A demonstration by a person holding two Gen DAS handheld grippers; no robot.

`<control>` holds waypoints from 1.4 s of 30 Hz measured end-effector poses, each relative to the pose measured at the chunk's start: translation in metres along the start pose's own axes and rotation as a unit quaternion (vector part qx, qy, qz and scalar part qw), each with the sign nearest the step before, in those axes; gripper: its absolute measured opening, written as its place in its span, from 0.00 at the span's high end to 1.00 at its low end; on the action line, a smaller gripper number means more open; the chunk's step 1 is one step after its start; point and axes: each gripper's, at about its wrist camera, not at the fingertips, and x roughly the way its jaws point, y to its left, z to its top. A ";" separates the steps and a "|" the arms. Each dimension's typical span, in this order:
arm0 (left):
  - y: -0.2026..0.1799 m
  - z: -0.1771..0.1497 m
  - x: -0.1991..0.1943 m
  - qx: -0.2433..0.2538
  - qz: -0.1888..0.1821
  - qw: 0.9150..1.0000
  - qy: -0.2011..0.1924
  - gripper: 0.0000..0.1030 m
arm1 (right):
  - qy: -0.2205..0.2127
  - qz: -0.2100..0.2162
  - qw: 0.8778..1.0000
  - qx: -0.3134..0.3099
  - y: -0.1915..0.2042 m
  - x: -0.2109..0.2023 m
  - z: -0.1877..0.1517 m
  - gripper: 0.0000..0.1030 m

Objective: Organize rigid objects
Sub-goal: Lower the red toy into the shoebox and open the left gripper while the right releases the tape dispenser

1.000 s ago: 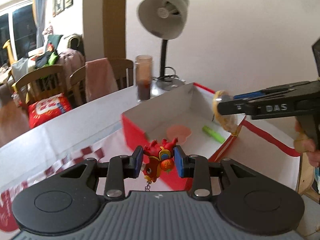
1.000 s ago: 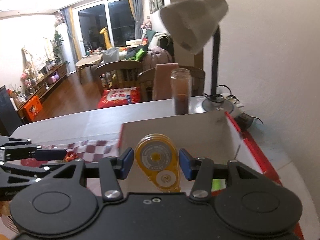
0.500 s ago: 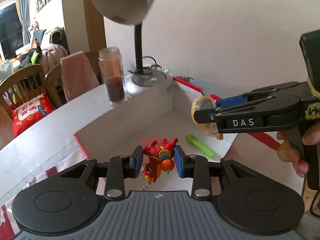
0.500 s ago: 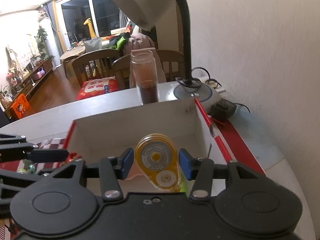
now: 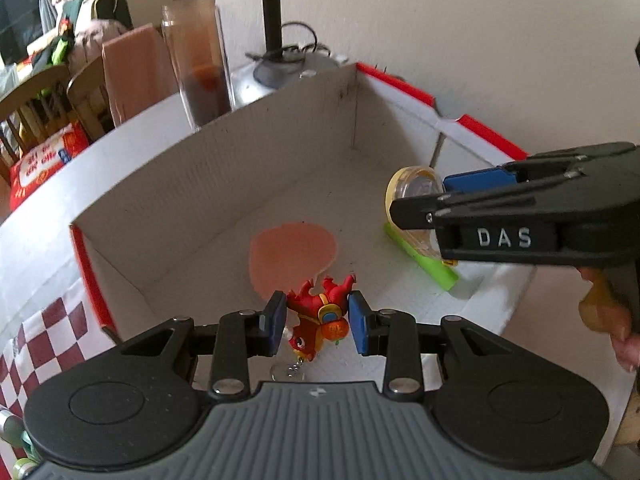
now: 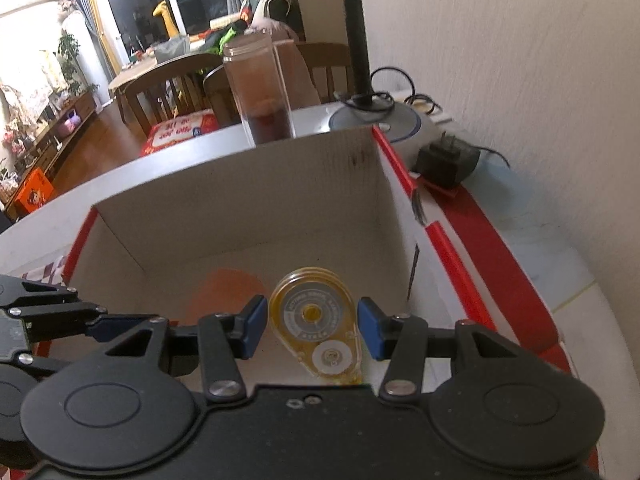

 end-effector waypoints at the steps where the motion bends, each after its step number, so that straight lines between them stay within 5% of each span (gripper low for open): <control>1: 0.000 0.000 0.002 -0.002 -0.001 1.000 0.007 0.68 | 0.005 0.000 1.000 -0.003 0.001 0.002 0.000 0.53; 11: -0.003 0.006 0.034 -0.014 -0.011 0.997 0.073 0.68 | 0.056 -0.008 0.998 -0.021 0.004 0.025 0.000 0.53; 13: -0.002 0.007 0.038 -0.019 -0.012 0.996 0.082 0.68 | 0.062 -0.010 0.998 -0.020 0.003 0.027 0.000 0.64; 21: 0.000 0.004 0.044 -0.023 -0.021 0.994 0.104 0.68 | 0.074 -0.014 0.997 -0.012 0.000 0.028 0.001 0.60; 23: 0.000 0.003 0.042 -0.026 -0.020 0.994 0.101 0.66 | 0.076 -0.013 0.997 -0.011 0.000 0.028 0.001 0.58; 26: 0.000 0.003 0.038 -0.033 -0.022 0.995 0.090 0.51 | 0.073 -0.008 0.997 -0.008 0.000 0.025 0.001 0.51; 42: -0.002 -0.004 -0.012 -0.050 -0.029 0.998 0.005 0.51 | 0.046 -0.002 0.999 -0.017 0.010 -0.007 0.004 0.40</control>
